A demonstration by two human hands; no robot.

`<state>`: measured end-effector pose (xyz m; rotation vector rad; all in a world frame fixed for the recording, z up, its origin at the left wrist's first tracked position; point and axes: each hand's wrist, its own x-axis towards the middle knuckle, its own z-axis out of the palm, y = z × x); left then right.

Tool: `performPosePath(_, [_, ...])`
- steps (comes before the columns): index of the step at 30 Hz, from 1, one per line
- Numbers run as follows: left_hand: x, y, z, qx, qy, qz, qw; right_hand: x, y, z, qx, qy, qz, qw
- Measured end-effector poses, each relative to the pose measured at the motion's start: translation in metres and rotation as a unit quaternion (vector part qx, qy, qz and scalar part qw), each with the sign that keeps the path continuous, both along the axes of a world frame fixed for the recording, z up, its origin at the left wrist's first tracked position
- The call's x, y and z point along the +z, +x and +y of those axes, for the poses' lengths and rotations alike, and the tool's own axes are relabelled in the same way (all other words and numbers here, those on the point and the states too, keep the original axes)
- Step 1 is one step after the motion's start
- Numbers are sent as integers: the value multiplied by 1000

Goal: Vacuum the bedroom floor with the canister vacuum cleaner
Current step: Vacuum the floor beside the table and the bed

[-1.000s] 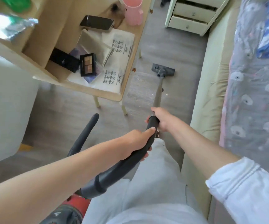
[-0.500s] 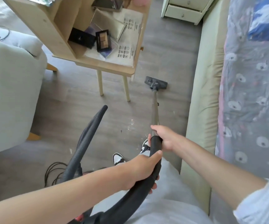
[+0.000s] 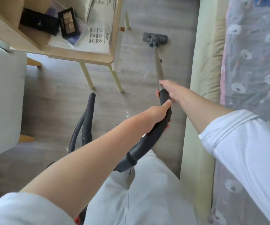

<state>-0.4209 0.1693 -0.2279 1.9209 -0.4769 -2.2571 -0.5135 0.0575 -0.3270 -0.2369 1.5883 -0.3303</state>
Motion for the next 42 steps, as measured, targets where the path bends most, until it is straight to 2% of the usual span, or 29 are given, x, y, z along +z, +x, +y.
performPosePath(5, [1, -11, 17, -17, 28, 23, 999, 5, -11, 16, 16, 14, 3, 1000])
performPosePath(14, [47, 60, 111, -164, 100, 38, 981, 36, 24, 150, -128, 69, -30, 989])
performPosePath(19, [63, 62, 131, -227, 109, 55, 966, 52, 13, 188, -209, 94, -23, 973])
performPosePath(23, [52, 46, 107, -224, 90, 57, 969, 51, -8, 163, -217, 84, -4, 973])
performPosePath(30, [7, 0, 18, -155, 4, 9, 988, 25, -38, 52, -152, 62, 22, 986])
performPosePath(35, [-17, -52, -49, -119, -43, 14, 992, 9, -80, -27, -105, 28, 47, 993])
performPosePath(39, [-27, -69, -86, -97, -36, 40, 994, 1, -92, -67, -74, 9, 66, 995])
performPosePath(42, [-28, -59, -83, -130, -15, 36, 991, -6, -90, -59, -89, 15, 40, 995])
